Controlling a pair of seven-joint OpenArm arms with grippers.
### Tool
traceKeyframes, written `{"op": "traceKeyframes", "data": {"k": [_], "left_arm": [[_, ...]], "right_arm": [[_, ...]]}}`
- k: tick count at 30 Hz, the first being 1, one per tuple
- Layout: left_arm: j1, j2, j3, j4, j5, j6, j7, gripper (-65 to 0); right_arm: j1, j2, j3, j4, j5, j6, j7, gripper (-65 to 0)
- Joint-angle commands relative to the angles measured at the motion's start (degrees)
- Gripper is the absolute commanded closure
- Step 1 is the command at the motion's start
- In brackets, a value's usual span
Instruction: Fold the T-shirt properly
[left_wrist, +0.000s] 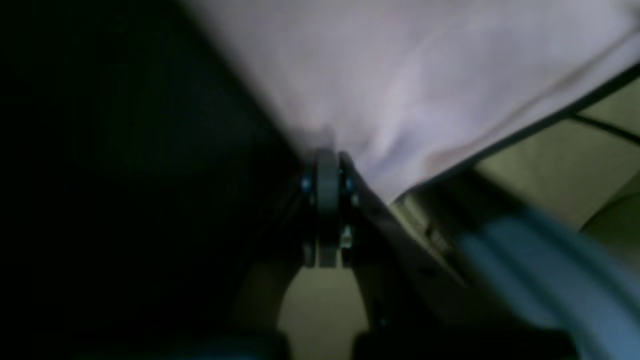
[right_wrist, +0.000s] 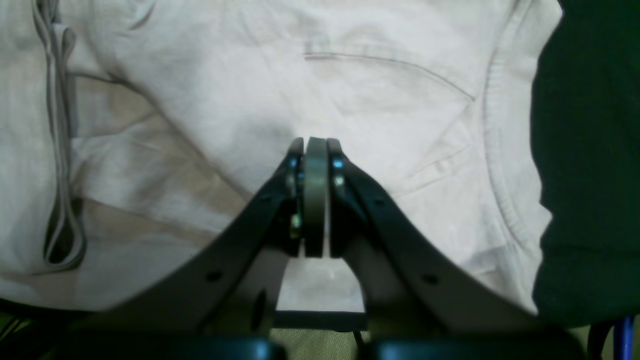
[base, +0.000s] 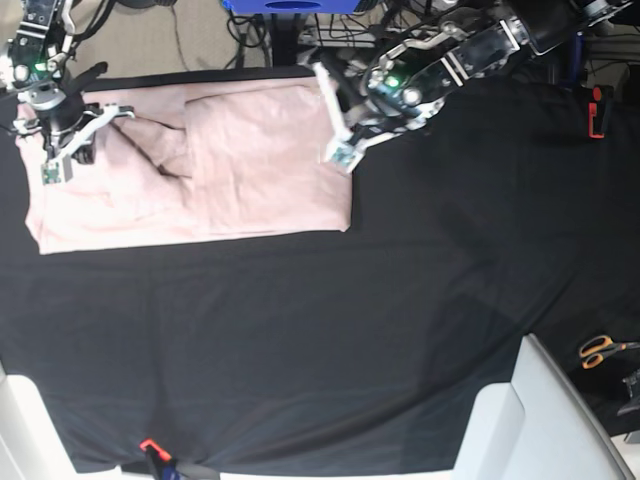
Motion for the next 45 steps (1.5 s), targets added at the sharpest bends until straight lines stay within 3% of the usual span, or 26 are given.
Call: {"op": "traceKeyframes", "data": {"k": [1,10,13,16,19,22,24,28,32,36,42,45], "left_arm": [[-0.4,-0.7,-0.2,0.9,-0.4,0.0,-0.2,0.0],[0.7,-4.9,-1.2,9.1,-0.4,0.2,-0.4,0.0],[3.0,-4.5,-8.0,9.4,-0.5,0.0,-0.8,0.0],[8.3,-3.6,-18.1,9.3,-0.5,-1.2,-6.7,0.0],[14.4,-3.5,-28.1,8.8,-0.5,-9.3,-14.8,0.0],[19.1,-1.1,-36.6,6.0,-0.5,-17.6,-21.8,0.0],[20.7,1.3,-41.6,2.9,-0.5,-22.4,-23.5,0.0],[22.1,7.7,-50.9,-4.2,-0.5,-32.2,-23.6,0.0],[22.2,11.8,-58.7,-8.0,-0.4,-40.1,-23.6,0.0],[22.2,13.8,-64.1,-8.4,-0.4,-42.2,-23.7,0.0],[22.1,13.6,-68.3,-8.2,-0.4,-46.5,-23.7,0.0],[22.2,13.6,-69.9,-8.2,-0.4,-47.2,-23.5,0.0]], "right_arm": [[0.3,0.5,0.2,0.7,0.5,-0.1,1.2,-0.2],[1.2,0.5,0.3,1.2,0.5,-0.1,1.2,-0.2],[2.6,0.5,0.3,2.9,0.5,-0.1,0.7,-0.2],[5.9,1.1,0.8,3.6,0.5,0.0,-3.3,-0.3],[11.9,0.9,5.9,2.9,0.5,2.0,-8.4,-0.6],[18.8,1.0,12.2,1.1,0.5,9.5,-14.2,-0.6],[23.5,1.1,17.7,-0.7,0.5,14.6,-17.8,-0.6],[31.7,6.1,28.5,-8.8,0.5,14.6,-24.2,-0.9],[36.8,12.9,33.9,-22.9,0.5,14.6,-26.6,-1.5],[39.6,19.5,39.8,-37.5,3.6,14.6,-28.5,-15.8],[36.7,27.6,41.1,-53.7,24.5,14.6,-31.3,-53.0],[35.3,29.8,40.7,-58.3,32.3,14.6,-32.3,-55.1]]}}
